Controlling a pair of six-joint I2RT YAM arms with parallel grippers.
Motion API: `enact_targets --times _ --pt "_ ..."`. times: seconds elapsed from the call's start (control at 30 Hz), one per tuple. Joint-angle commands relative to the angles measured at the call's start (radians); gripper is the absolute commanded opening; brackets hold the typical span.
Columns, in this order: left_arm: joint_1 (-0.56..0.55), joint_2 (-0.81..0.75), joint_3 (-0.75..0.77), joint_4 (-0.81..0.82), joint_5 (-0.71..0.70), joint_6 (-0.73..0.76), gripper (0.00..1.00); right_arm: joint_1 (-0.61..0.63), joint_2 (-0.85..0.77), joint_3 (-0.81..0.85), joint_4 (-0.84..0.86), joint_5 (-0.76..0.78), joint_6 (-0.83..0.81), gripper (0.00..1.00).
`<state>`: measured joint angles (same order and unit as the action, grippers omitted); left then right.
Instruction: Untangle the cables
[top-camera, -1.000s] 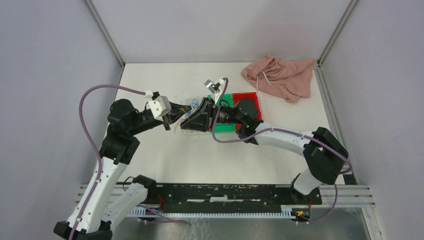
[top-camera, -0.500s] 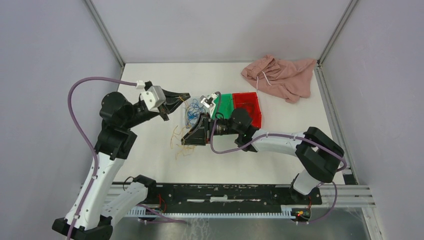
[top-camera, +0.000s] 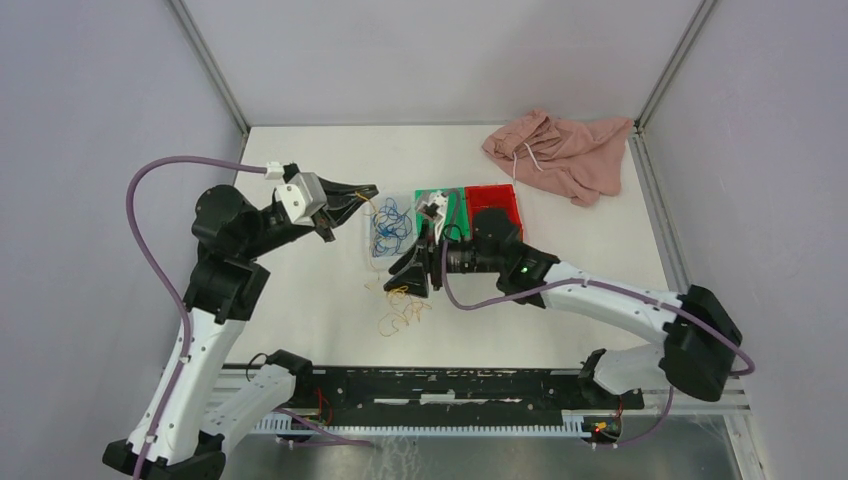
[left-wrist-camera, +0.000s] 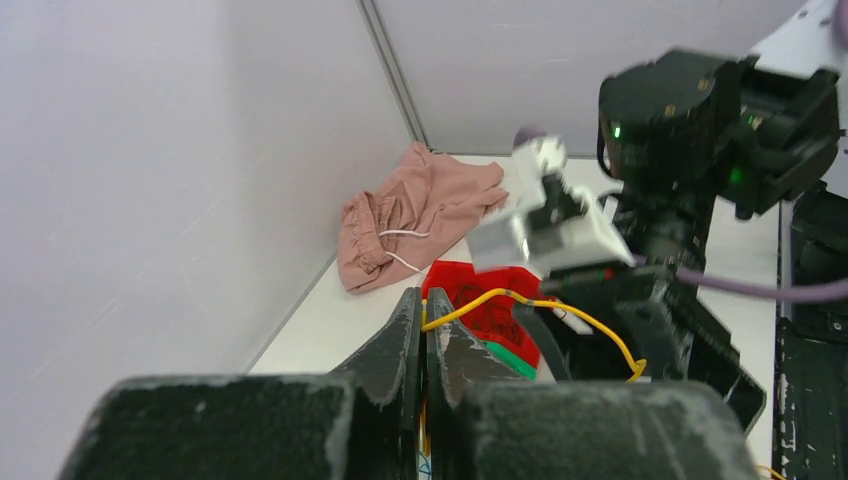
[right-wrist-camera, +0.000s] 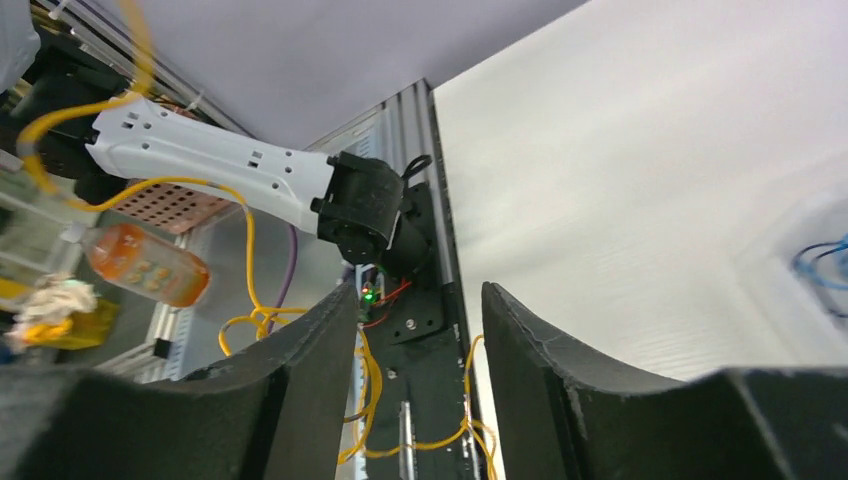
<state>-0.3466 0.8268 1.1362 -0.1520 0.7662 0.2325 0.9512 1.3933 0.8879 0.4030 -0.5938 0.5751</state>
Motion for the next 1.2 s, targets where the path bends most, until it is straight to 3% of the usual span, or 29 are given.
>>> enact_targets --times 0.0,0.23,0.4,0.47,0.6,0.8,1.03,1.13,1.17 --pt "-0.003 -0.03 0.012 0.002 0.037 0.038 0.03 -0.023 -0.147 0.117 -0.254 0.091 -0.239 0.57" --pt "-0.003 -0.032 0.011 -0.003 0.039 0.061 0.03 -0.033 -0.217 0.192 -0.471 0.197 -0.421 0.67" --pt "-0.003 -0.027 0.008 -0.005 0.046 0.065 0.03 -0.033 -0.248 0.189 -0.44 0.254 -0.438 0.67" --pt "-0.003 -0.025 0.008 -0.005 0.047 0.066 0.03 -0.032 -0.25 0.178 -0.381 0.192 -0.426 0.68" --pt "-0.003 -0.024 0.004 -0.006 0.044 0.073 0.03 -0.029 -0.199 0.15 -0.108 0.032 -0.297 0.7" --pt "-0.003 -0.026 0.001 -0.027 0.041 0.107 0.03 0.006 -0.078 0.174 0.182 -0.029 -0.115 0.71" --pt "-0.004 -0.028 0.0 -0.031 0.044 0.117 0.03 0.047 0.015 0.259 0.148 0.007 -0.099 0.68" --pt "-0.003 -0.028 0.002 -0.031 0.047 0.124 0.03 0.049 0.042 0.267 0.163 -0.003 -0.059 0.59" --pt "-0.003 -0.027 0.004 -0.032 0.047 0.125 0.03 0.049 0.053 0.266 0.179 -0.015 -0.04 0.52"
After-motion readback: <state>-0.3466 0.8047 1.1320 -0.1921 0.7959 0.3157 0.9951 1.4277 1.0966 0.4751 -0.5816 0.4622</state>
